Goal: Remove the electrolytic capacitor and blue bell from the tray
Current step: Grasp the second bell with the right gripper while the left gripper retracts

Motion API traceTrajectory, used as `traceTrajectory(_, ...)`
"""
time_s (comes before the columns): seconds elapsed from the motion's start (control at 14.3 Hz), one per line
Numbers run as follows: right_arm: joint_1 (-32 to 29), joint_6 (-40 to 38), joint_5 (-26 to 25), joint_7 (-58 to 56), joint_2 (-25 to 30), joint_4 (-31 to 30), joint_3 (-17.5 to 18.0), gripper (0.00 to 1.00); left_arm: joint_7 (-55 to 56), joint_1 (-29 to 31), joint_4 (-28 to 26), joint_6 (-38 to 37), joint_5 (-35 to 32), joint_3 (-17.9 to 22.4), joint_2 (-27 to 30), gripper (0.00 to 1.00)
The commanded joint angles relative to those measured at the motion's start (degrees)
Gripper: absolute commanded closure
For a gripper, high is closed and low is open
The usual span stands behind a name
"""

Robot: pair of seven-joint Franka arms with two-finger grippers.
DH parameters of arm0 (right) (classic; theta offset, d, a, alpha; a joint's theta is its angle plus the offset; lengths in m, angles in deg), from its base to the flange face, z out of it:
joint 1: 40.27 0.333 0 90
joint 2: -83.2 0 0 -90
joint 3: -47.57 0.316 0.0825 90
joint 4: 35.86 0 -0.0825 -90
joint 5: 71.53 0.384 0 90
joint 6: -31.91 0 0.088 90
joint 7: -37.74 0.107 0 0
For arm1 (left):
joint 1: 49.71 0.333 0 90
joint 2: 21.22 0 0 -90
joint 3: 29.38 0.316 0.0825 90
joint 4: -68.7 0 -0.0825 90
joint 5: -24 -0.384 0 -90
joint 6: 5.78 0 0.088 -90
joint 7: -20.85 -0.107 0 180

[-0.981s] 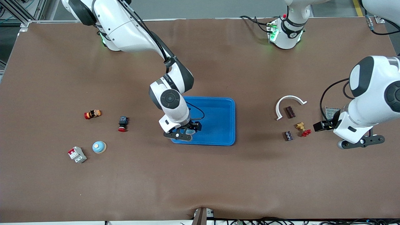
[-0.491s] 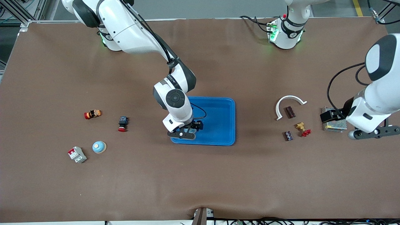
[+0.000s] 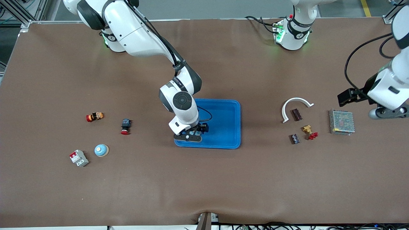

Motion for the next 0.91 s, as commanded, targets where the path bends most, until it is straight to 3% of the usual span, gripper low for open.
traceTrajectory(0.0,0.5,0.5,-1.8,1.0,-0.8,0.4,-0.5,0.0,-1.4,-3.0,-1.3,-2.5,2.1,3.4,3.9,0.0)
traceTrajectory(0.21,0.5,0.6,-2.2,0.8,-1.1,0.4,-0.5,0.0,-2.8,-5.0,-4.7,-2.8,5.6,7.0,7.9,0.0)
traceTrajectory(0.77,0.4,1.8,-2.7,0.8,-1.3,0.3,-0.5,0.0,-4.6,-4.6,-5.7,-4.5,5.9,7.0,10.2,0.0)
traceTrajectory(0.84,0.4,1.9,-2.7,0.8,-1.3,0.3,-0.5,0.06,-4.6,-4.6,-5.7,-4.6,5.9,6.9,10.2,0.0)
